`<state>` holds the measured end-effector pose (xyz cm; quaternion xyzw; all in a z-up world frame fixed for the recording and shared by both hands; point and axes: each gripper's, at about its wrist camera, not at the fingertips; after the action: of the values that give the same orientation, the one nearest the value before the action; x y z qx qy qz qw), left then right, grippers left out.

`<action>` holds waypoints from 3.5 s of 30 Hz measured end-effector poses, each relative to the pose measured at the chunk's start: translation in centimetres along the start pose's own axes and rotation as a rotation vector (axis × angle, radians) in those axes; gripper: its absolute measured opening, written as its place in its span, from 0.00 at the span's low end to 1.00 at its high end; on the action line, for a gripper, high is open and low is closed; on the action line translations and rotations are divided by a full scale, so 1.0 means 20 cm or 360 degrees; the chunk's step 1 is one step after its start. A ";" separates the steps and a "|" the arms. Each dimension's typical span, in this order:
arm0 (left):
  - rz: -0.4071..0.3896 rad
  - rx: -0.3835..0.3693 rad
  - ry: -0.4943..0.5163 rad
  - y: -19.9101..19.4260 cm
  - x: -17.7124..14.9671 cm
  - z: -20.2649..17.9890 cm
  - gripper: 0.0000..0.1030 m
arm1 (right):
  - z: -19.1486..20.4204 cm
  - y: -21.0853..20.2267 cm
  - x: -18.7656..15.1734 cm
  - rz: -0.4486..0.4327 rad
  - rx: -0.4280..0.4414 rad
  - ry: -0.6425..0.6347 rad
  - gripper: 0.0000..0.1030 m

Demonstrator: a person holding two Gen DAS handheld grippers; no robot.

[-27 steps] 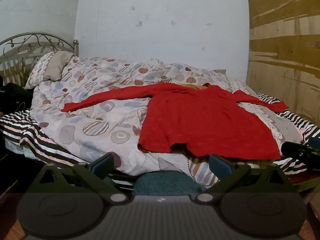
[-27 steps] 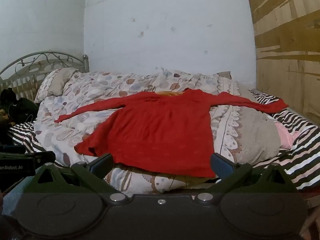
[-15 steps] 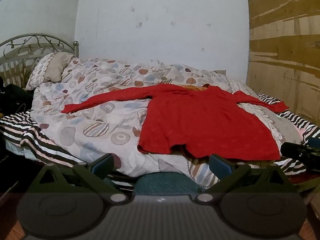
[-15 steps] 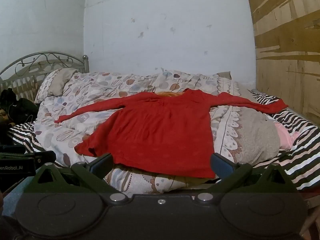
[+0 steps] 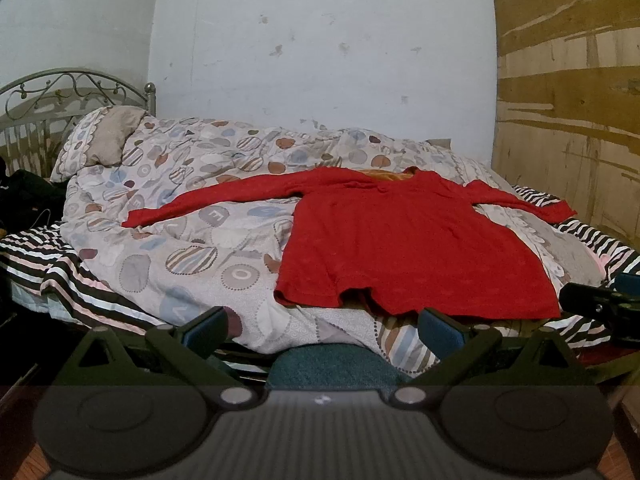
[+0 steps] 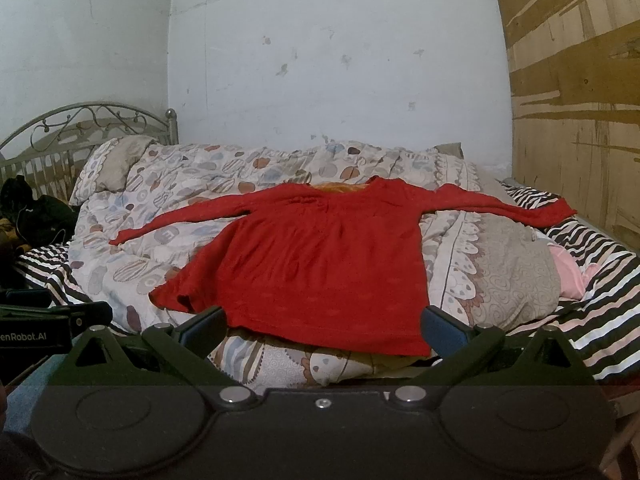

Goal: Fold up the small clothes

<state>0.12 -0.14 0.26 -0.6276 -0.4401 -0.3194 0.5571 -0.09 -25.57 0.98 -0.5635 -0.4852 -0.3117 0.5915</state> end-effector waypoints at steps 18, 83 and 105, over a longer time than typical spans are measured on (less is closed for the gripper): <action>0.0000 0.0000 0.0002 0.00 0.00 0.00 1.00 | 0.00 0.00 0.00 0.0002 0.0000 -0.0001 1.00; 0.0186 0.0061 0.0065 0.44 0.30 -0.06 1.00 | -0.23 0.27 0.07 0.0018 -0.0098 0.0044 1.00; 0.0182 -0.0146 0.0108 1.42 0.53 -0.31 1.00 | -1.51 1.33 0.35 0.0191 -0.0308 0.0560 1.00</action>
<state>30.84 -3.92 -1.11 -0.6655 -0.3693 -0.3279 0.5596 33.39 -49.14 0.88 -0.5824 -0.3078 -0.4146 0.6278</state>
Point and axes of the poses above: each gripper's, at about its wrist camera, not at the fingertips, and y roughly the way its jaws point, z to its left, x to its top, and after that the axes turned 10 degrees about -y, right-handed
